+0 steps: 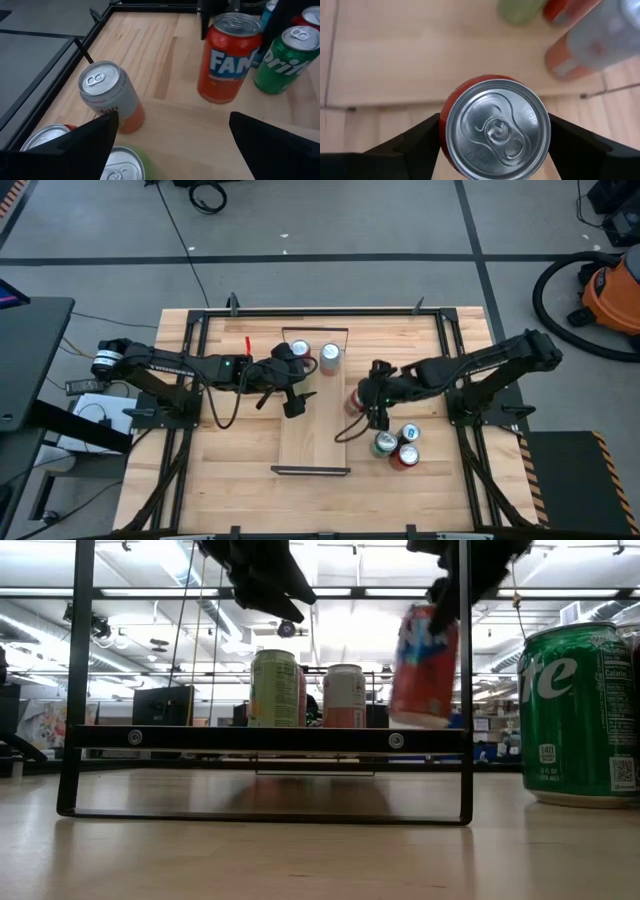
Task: Place canned beverage on shelf
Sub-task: Put the red soda can on the shelf
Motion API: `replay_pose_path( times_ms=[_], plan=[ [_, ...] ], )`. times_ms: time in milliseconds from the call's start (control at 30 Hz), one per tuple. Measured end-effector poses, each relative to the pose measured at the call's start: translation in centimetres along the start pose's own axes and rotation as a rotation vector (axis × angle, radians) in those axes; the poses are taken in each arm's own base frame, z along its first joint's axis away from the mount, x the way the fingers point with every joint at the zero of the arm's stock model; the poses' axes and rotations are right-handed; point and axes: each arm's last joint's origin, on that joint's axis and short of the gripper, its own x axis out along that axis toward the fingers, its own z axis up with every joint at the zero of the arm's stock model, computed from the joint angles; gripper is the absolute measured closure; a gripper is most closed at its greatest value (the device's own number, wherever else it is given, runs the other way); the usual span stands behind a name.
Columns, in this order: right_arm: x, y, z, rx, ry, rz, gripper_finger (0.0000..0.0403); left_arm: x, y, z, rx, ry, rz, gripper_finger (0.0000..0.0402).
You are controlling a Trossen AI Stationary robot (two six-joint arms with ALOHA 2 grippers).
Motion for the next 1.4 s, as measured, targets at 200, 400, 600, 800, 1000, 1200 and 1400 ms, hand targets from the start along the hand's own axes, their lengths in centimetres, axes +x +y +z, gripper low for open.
replay_pose_path(
  times_ms=[200,400,600,800,1000,1200,1400],
  plan=[
    [1.2,-1.7,1.4,0.019,-0.075,0.013,0.0079,0.0,0.0,0.2,-0.005,-0.016,-0.001,0.0008],
    [2.8,-3.2,2.4,0.049,-0.125,-0.016,0.008,0.0,0.0,0.1,0.0,-0.013,-0.001,0.0008],
    [4.2,-4.5,3.0,0.094,-0.155,-0.049,0.008,0.0,0.0,0.1,0.005,-0.014,0.0,0.0008],
    [5.8,-5.3,3.0,0.099,-0.133,-0.07,0.0079,0.0,0.0,0.1,0.014,-0.01,0.001,0.0008],
    [6.1,-5.7,3.0,0.112,-0.122,-0.078,0.0078,0.0,0.0,0.1,0.02,-0.008,0.001,0.0008],
    [6.2,-6.0,3.0,0.117,-0.119,-0.064,0.0047,0.0,0.0,0.0,0.021,-0.003,0.001,0.0008],
    [6.1,-6.2,3.2,0.12,-0.142,-0.058,0.0019,0.0,0.0,0.0,0.02,0.002,0.002,0.0008]
  ],
)
